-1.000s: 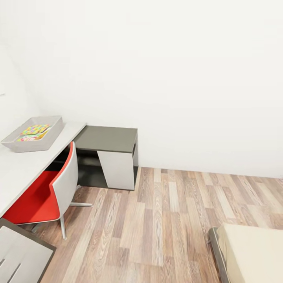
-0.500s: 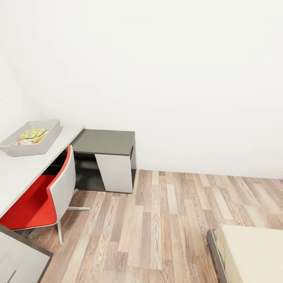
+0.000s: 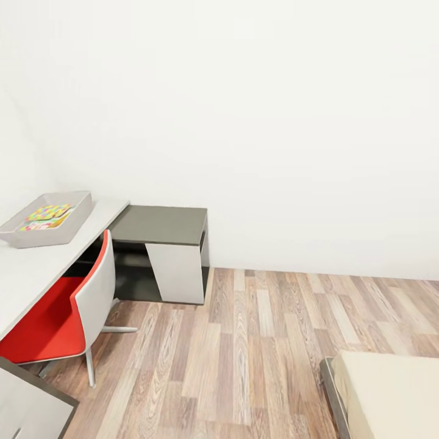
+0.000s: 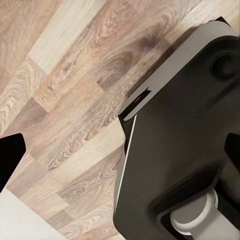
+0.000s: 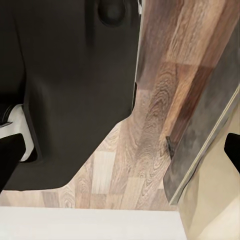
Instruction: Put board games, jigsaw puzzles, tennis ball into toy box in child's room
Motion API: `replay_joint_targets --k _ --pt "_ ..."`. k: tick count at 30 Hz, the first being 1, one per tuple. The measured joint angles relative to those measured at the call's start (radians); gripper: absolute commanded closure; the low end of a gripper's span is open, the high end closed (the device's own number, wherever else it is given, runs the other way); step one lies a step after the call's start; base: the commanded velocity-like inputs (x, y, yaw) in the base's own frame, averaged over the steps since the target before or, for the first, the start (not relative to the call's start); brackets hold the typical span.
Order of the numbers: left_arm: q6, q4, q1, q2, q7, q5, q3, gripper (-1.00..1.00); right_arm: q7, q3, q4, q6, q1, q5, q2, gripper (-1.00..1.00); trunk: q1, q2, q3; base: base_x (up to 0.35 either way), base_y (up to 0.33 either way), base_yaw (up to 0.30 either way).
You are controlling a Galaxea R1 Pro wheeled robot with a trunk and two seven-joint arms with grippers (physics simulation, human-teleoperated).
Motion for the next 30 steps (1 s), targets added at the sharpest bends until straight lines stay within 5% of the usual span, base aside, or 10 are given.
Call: replay_joint_targets --k 17,30 --pt "0.000 0.000 0.000 0.000 0.000 0.000 0.000 -1.00 0.003 -0.001 0.001 -0.042 0.004 -0.001 -0.027 -1.00 0.000 0.000 0.012 0.000 0.000 -0.003" --pt "0.000 0.000 0.000 0.000 0.000 0.000 0.000 -1.00 0.003 -0.001 0.001 -0.054 0.005 -0.003 -0.017 -1.00 0.000 0.000 0.013 0.000 0.000 0.000"
